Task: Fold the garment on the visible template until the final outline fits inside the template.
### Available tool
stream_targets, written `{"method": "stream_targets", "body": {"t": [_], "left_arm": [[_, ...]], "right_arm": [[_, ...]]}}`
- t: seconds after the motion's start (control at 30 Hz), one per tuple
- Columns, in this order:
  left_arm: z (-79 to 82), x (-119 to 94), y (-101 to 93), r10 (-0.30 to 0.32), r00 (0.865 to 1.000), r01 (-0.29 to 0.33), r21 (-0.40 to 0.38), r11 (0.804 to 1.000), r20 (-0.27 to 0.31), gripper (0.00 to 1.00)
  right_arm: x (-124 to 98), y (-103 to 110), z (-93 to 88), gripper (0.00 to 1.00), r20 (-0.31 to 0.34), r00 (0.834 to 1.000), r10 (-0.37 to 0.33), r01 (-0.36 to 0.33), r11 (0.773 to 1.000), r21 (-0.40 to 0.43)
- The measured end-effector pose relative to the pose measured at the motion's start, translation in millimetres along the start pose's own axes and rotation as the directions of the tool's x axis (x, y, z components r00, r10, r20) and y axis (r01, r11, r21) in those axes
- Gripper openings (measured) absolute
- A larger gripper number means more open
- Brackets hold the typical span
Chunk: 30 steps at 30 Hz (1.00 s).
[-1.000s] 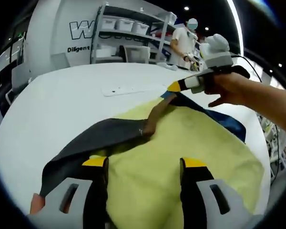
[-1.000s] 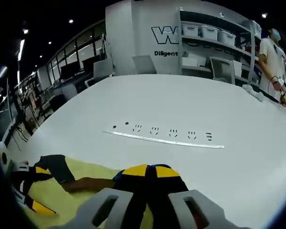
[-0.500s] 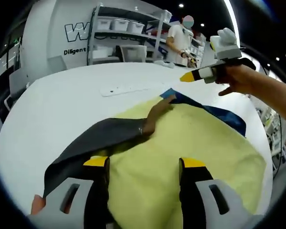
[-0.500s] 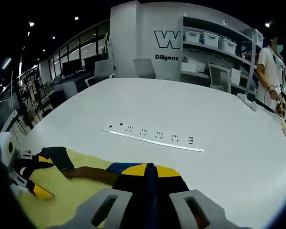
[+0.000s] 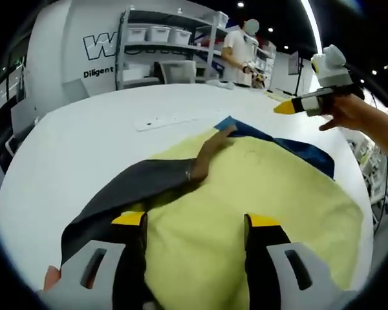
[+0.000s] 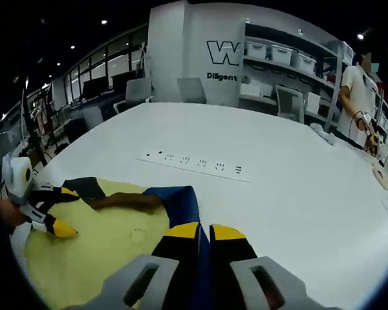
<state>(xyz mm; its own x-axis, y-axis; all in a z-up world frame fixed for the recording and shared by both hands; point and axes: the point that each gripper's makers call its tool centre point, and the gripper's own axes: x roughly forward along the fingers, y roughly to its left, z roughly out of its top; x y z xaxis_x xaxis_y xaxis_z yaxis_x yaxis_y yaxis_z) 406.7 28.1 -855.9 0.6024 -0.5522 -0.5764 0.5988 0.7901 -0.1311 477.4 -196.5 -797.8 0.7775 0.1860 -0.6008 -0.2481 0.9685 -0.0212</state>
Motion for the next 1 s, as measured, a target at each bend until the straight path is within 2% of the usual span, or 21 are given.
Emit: {"method": "stream_targets", "body": {"t": [0.17,0.33,0.4,0.47,0.5,0.63,0.8,0.93,1.0], "left_arm": [[-1.3,0,-0.9,0.002,1.000,-0.002,0.025,1.000,-0.006,0.55],[-2.3,-1,0.5,-0.006,1.000,0.006,0.047,0.999,-0.007,0.55],[-2.7,-1,1.8,-0.007,1.000,0.007,0.052,0.999,-0.012,0.55],[-3.7,0,1.4,-0.002,1.000,0.003,0.065,0.998,-0.013,0.56],[-3.9,0,1.2,-0.002,1.000,0.003,0.065,0.998,-0.013,0.56],[-4.0,0,1.2,-0.001,1.000,0.002,0.069,0.998,-0.011,0.56],[-4.3,0,1.3,-0.001,1.000,0.002,0.069,0.998,-0.011,0.57],[-4.5,0,0.8,0.000,1.000,0.001,0.073,0.997,-0.011,0.58],[-4.5,1,1.0,0.001,1.000,0.000,0.076,0.997,-0.012,0.58]], "right_arm": [[-43,-14,-22.6,0.00,0.004,1.000,-0.025,0.025,1.000,0.005],[-67,-22,-39.3,0.01,0.002,0.999,-0.036,0.036,0.999,0.010],[-96,-35,-61.7,0.02,-0.010,0.998,-0.062,0.062,0.998,0.014],[-126,-43,-99.0,0.02,-0.050,0.996,-0.074,0.076,0.996,0.044],[-130,-43,-105.7,0.03,-0.059,0.995,-0.075,0.078,0.996,0.046],[-145,-34,-131.7,0.05,-0.095,0.994,-0.062,0.069,0.995,0.078],[-150,-24,-136.7,0.06,-0.100,0.994,-0.044,0.053,0.995,0.086],[-162,4,-144.3,0.07,-0.104,0.995,0.001,0.006,0.998,0.063],[-160,23,-152.2,0.06,-0.121,0.990,0.070,-0.062,0.996,0.072]]}}
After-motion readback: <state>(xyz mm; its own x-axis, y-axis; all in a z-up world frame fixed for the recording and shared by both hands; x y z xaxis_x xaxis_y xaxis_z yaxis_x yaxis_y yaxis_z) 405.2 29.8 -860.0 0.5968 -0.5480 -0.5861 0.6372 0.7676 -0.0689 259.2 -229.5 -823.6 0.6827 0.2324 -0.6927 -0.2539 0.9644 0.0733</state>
